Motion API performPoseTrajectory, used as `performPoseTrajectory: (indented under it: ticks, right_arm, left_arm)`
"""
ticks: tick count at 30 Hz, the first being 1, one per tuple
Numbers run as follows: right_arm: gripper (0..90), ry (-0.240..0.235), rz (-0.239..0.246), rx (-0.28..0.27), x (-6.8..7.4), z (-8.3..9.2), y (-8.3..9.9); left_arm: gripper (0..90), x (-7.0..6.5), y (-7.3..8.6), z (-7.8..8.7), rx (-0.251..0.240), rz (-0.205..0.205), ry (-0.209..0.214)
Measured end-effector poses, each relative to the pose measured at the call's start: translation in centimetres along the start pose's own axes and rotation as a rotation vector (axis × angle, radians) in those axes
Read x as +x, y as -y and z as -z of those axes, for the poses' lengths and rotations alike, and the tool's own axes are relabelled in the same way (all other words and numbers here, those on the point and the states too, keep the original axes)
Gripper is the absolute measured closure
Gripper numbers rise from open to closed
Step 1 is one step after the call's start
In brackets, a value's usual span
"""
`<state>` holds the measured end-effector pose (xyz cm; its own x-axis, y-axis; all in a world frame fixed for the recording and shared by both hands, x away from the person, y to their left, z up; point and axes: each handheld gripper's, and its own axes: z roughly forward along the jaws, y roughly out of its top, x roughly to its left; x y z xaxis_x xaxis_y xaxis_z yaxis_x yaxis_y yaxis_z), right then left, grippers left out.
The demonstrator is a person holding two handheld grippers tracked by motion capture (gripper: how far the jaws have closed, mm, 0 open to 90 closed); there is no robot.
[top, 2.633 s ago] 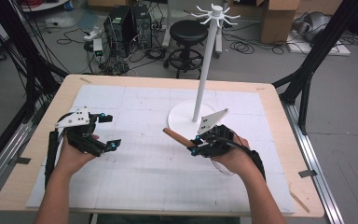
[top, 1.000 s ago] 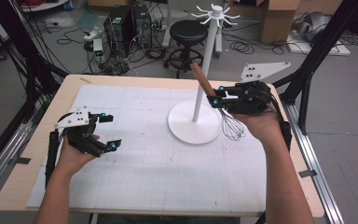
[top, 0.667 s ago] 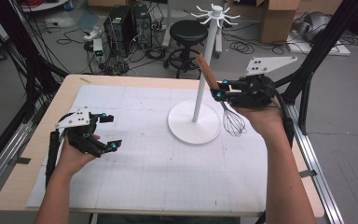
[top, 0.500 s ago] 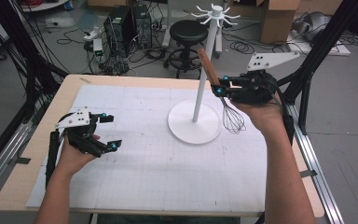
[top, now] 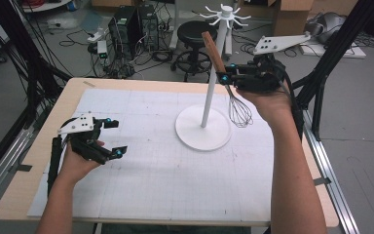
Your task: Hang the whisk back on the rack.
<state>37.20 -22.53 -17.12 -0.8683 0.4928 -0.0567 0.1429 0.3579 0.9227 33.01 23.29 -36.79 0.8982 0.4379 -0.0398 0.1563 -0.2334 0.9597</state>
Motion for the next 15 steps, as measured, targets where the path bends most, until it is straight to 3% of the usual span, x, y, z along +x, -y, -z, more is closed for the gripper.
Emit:
performPoseTrajectory:
  ticks: [15]
  right_arm:
    - [73.3, 0.04, -0.05, 0.001, -1.5, -0.2, -0.7]
  left_arm:
    - [1.6, 0.0, 0.0, 0.0, 0.004, 0.0, 0.001]
